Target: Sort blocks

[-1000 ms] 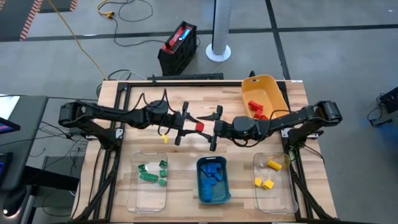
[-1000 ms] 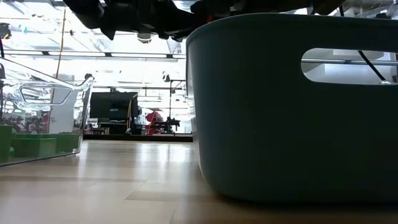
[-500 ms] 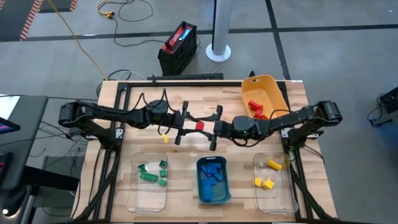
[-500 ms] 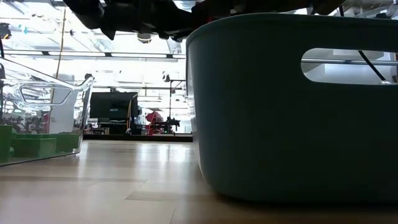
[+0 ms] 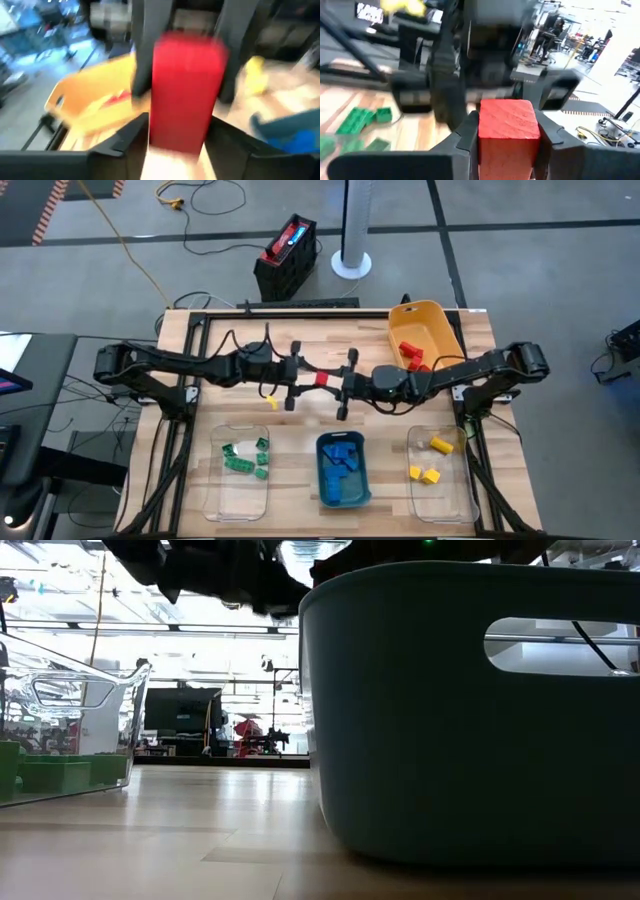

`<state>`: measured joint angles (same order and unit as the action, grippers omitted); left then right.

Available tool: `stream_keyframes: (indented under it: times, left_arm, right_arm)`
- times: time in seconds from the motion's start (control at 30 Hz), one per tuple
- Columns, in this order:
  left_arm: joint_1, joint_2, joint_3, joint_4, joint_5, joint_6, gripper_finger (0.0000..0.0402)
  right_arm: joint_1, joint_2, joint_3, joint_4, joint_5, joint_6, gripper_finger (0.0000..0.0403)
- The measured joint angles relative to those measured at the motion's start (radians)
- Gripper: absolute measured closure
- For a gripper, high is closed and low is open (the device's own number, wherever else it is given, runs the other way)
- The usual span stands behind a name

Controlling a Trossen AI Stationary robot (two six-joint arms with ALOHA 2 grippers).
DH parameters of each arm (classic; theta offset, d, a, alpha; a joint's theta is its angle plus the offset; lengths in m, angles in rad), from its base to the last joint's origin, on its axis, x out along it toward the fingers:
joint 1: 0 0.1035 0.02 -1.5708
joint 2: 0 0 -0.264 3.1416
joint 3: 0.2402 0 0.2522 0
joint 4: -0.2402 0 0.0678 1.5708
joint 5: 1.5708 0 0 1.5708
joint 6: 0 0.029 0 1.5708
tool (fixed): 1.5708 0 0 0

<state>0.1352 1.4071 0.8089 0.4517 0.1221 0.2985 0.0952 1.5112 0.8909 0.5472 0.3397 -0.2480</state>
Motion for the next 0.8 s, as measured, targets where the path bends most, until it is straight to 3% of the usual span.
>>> stream_keyframes:
  times: [0.13, 0.23, 0.37, 0.53, 0.67, 0.8]
  left_arm:
    - [0.001, 0.003, -0.002, -0.032, -0.091, 0.007, 0.0179]
    - [-0.001, 0.001, -0.002, -0.063, -0.193, 0.031, 0.0145]
    - [0.003, 0.0, -0.002, -0.104, -0.305, 0.058, 0.0127]
    - [0.002, -0.001, -0.002, -0.125, -0.311, 0.044, 0.0128]
    - [0.002, -0.001, -0.002, -0.156, -0.315, 0.028, 0.0131]
    - [0.002, -0.001, -0.002, -0.19, -0.314, 0.026, 0.0131]
  right_arm:
    - [-0.01, -0.003, 0.021, -0.038, 0.003, 0.027, 0.0286]
    - [-0.014, -0.013, 0.06, -0.176, 0.02, 0.059, 0.0286]
    - [-0.019, -0.053, 0.095, -0.419, 0.199, 0.141, 0.0286]
    - [-0.084, -0.115, 0.097, -0.8, 0.37, 0.365, 0.0275]
    - [-0.179, -0.142, 0.076, -1.059, 0.424, 0.604, 0.0275]
    - [-0.285, -0.152, 0.019, -1.189, 0.433, 0.806, 0.0275]
